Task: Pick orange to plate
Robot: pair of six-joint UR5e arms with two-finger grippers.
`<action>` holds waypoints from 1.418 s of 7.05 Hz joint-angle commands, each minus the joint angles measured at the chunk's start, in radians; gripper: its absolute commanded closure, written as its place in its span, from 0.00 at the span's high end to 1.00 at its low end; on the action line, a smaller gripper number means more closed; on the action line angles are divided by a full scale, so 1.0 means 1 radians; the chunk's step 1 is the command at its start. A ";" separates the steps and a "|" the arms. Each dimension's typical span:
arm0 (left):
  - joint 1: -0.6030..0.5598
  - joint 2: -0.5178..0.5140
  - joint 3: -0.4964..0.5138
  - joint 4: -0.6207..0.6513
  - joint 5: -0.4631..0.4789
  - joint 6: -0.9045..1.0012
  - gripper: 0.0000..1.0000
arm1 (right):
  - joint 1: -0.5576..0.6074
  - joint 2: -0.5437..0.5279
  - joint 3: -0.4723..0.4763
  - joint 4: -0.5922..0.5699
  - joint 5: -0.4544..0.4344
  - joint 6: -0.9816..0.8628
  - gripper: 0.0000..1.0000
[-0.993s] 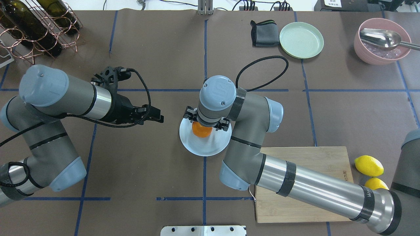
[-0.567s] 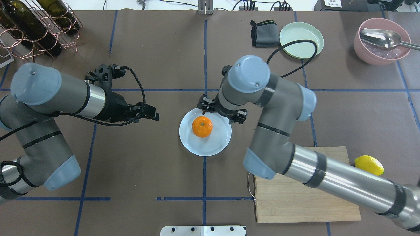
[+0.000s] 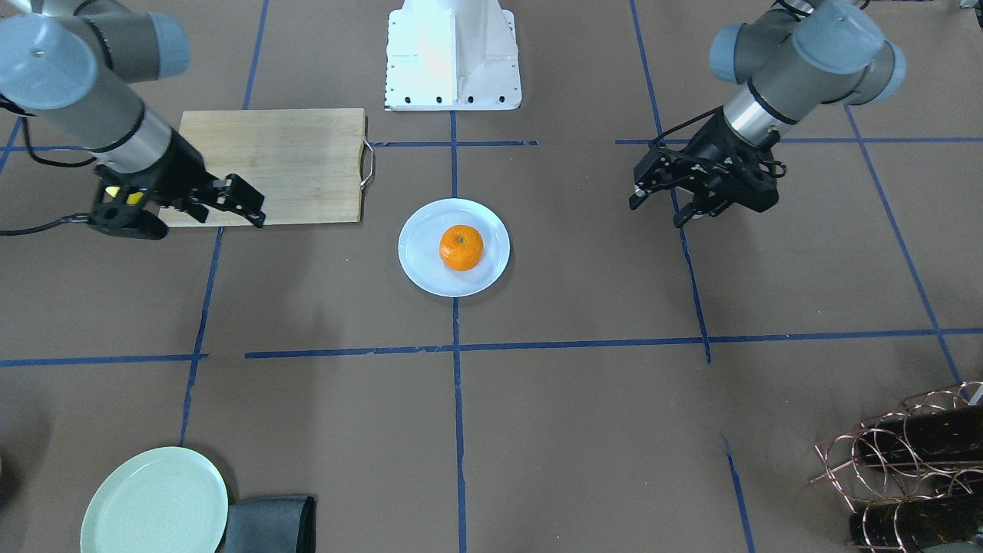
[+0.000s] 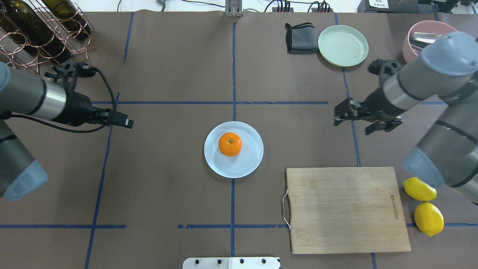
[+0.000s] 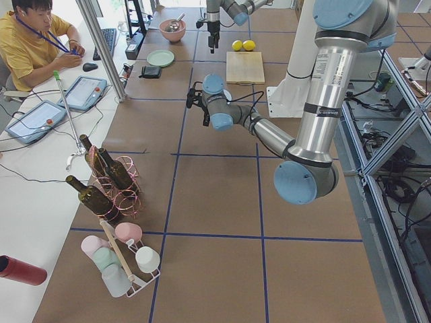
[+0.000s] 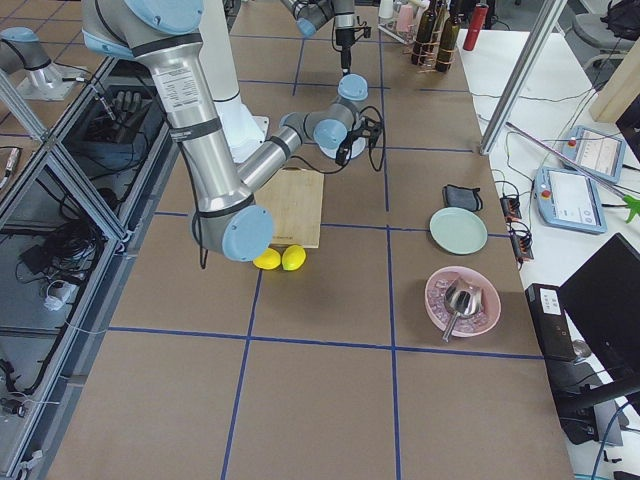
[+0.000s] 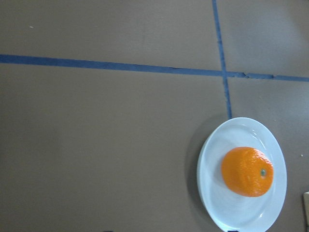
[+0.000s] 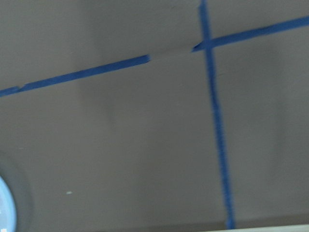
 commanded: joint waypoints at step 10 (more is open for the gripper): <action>-0.615 0.123 0.103 0.682 -0.207 1.099 0.99 | 0.538 -0.141 -0.172 -0.278 0.065 -0.994 1.00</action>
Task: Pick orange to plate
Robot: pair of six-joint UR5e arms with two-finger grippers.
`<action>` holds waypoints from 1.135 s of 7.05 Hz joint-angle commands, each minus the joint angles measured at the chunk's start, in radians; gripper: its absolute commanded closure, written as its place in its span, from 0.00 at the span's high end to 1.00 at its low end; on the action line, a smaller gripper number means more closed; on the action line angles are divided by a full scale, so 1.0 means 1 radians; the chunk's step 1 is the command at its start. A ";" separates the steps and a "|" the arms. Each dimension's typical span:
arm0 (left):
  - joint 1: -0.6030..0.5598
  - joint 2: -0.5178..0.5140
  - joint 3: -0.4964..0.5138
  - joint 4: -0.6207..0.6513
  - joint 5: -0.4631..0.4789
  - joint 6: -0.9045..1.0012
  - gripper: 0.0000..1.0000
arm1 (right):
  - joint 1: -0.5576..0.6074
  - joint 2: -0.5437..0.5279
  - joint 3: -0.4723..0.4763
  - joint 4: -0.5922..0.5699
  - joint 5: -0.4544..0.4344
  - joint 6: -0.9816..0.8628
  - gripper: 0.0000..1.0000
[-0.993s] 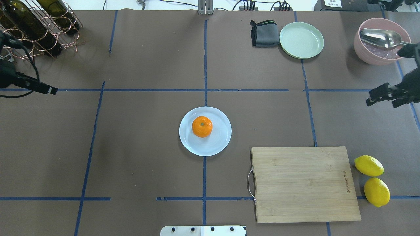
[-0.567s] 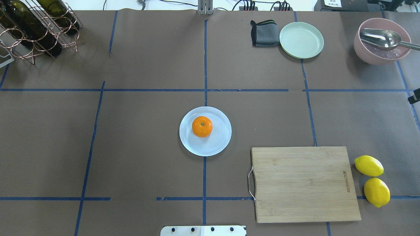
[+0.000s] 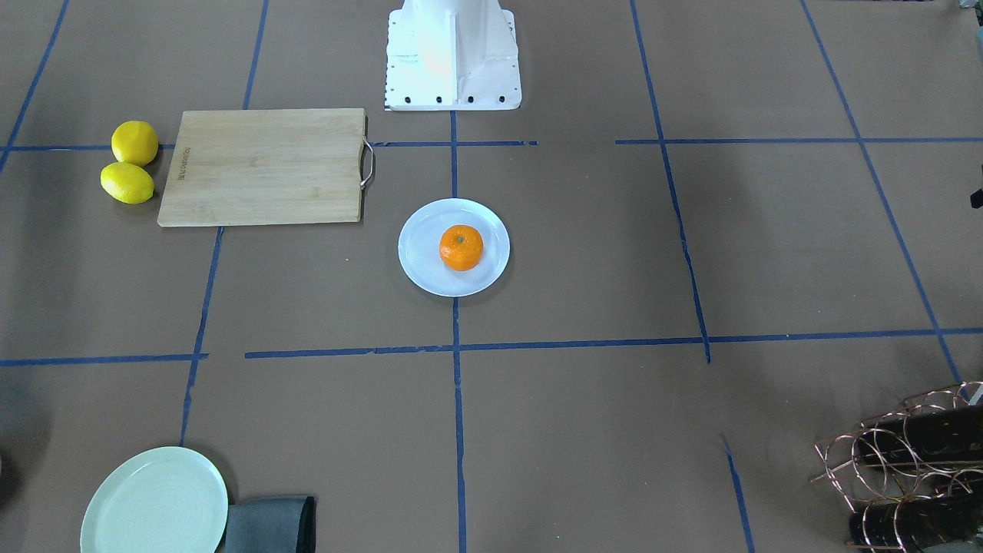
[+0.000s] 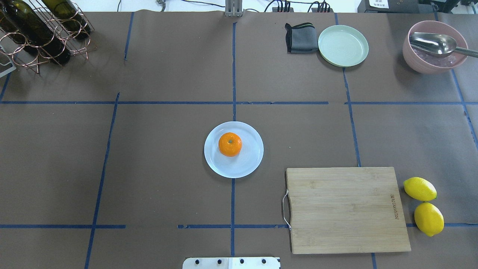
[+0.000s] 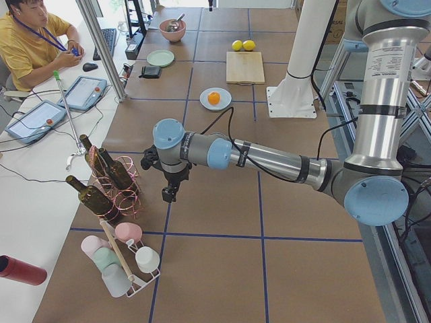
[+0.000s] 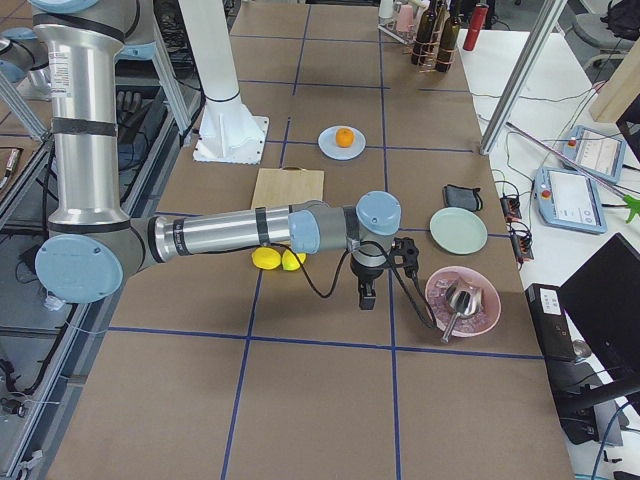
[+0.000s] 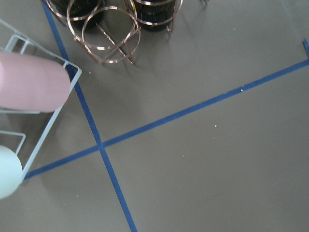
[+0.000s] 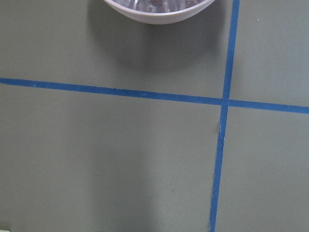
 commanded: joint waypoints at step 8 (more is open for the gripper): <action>0.003 0.029 0.035 -0.021 -0.055 0.001 1.00 | 0.002 0.002 0.012 -0.027 0.003 -0.002 1.00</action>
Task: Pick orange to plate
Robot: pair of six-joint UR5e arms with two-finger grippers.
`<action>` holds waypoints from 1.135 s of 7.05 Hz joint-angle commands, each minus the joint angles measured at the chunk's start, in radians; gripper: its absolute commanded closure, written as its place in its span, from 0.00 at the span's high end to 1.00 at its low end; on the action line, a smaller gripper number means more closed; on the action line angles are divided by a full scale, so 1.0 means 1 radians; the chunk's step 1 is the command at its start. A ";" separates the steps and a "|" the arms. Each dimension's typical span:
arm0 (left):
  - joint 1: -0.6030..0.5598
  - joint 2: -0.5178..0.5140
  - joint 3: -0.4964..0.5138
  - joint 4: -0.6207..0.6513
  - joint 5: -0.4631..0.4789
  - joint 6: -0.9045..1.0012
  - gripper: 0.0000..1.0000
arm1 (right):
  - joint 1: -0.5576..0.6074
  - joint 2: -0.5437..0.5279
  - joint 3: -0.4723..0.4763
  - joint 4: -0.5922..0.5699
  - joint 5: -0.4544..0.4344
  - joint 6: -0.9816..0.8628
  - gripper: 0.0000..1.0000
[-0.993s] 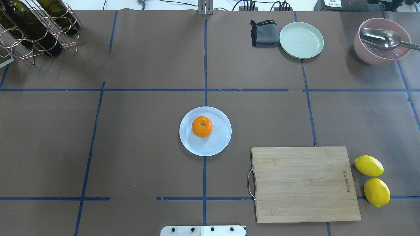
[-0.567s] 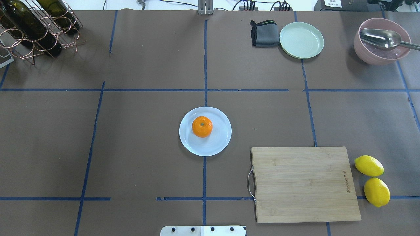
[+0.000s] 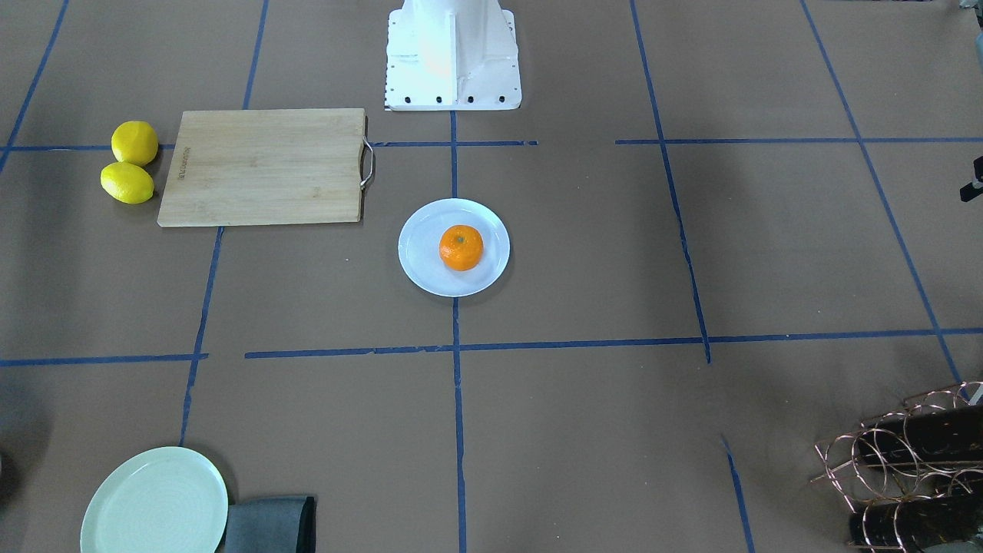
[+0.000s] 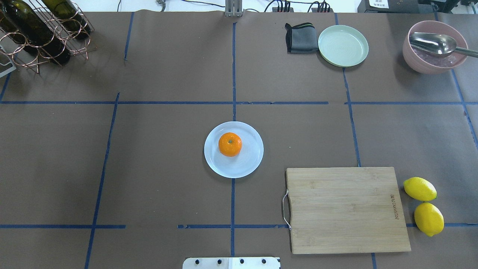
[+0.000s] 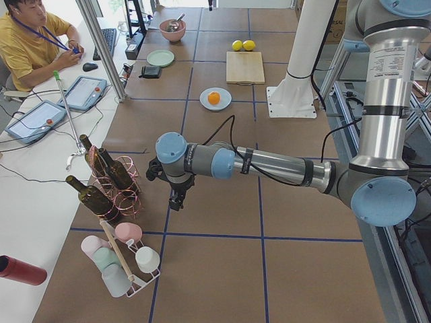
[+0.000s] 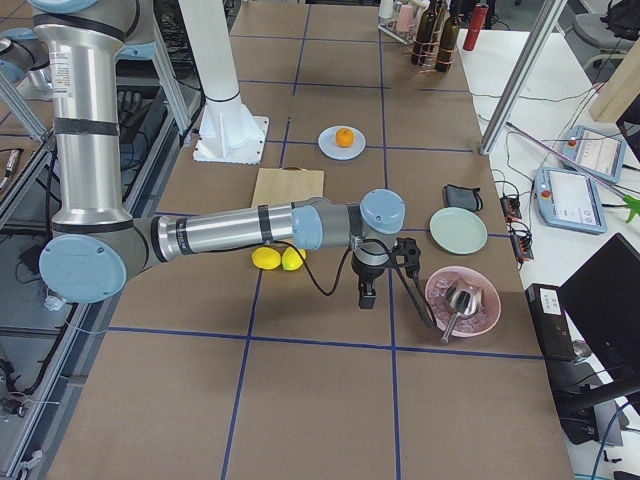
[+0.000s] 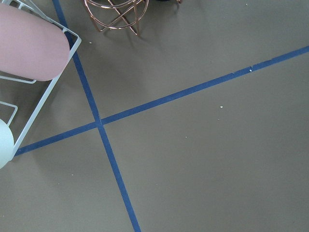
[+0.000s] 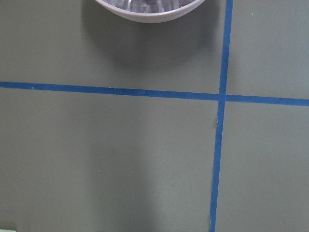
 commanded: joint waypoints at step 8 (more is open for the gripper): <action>0.006 0.055 0.023 -0.143 -0.058 -0.003 1.00 | -0.005 0.006 0.038 -0.003 0.000 -0.008 1.00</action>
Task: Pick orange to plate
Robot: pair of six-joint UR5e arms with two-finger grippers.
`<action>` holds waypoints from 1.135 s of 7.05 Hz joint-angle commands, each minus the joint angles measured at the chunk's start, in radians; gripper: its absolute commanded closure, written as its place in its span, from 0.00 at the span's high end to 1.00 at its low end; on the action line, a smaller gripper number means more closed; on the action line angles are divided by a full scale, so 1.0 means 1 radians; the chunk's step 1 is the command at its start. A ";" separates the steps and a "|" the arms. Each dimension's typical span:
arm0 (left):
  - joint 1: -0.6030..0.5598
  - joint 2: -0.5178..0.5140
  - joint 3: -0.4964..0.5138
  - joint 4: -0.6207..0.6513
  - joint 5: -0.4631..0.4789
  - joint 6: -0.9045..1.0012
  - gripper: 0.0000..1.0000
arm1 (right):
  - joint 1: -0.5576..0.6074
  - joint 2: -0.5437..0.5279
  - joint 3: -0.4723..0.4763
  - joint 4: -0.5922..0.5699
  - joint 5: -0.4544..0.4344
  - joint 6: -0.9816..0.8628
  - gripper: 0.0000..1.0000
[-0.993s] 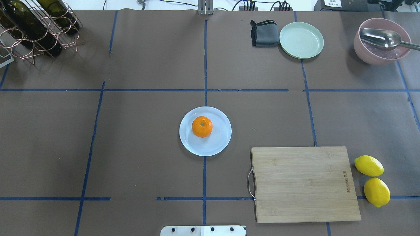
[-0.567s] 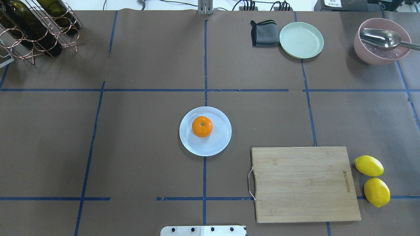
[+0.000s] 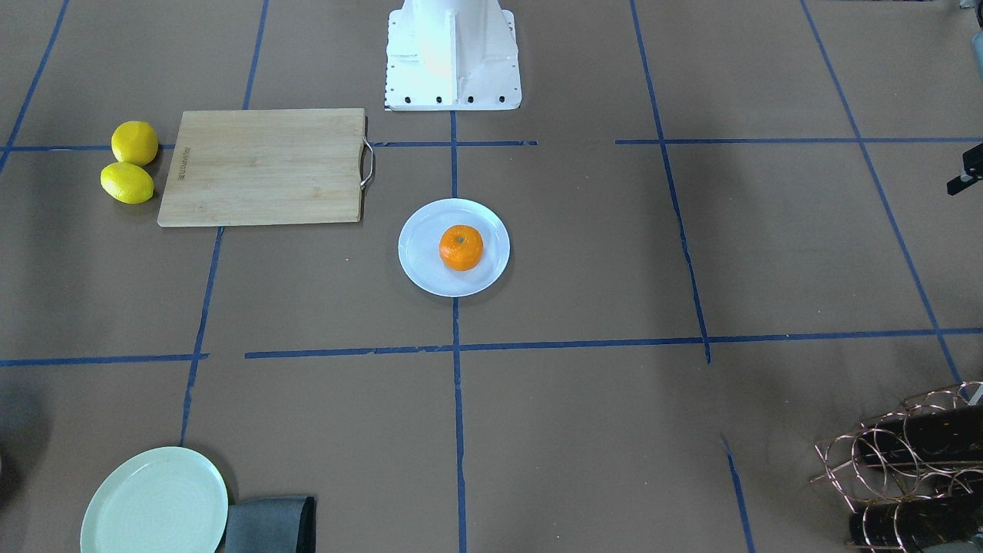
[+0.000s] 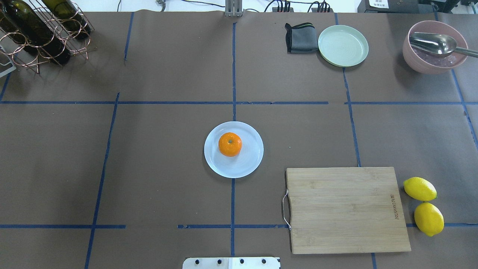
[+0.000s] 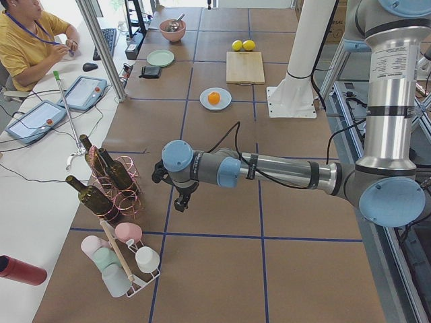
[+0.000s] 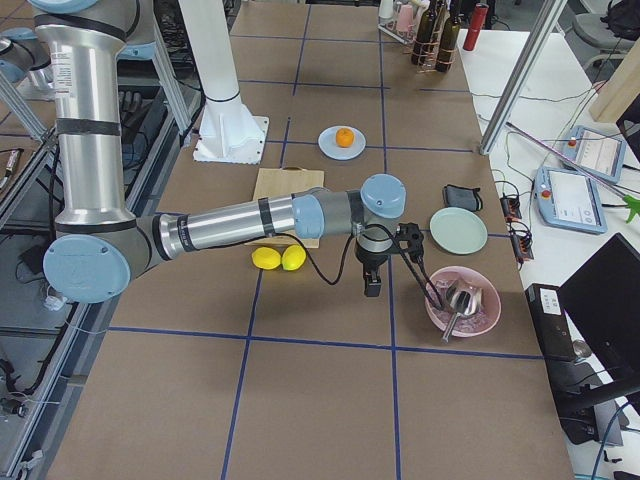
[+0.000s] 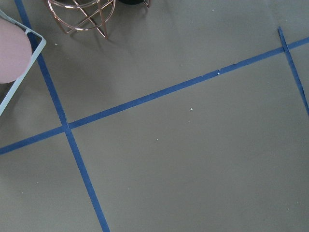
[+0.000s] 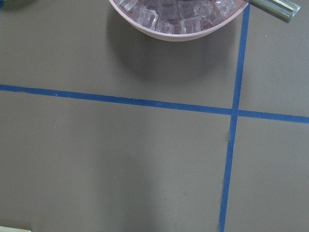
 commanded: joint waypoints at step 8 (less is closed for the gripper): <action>-0.059 -0.005 -0.044 0.174 0.127 0.004 1.00 | -0.012 0.012 -0.040 0.001 0.000 0.000 1.00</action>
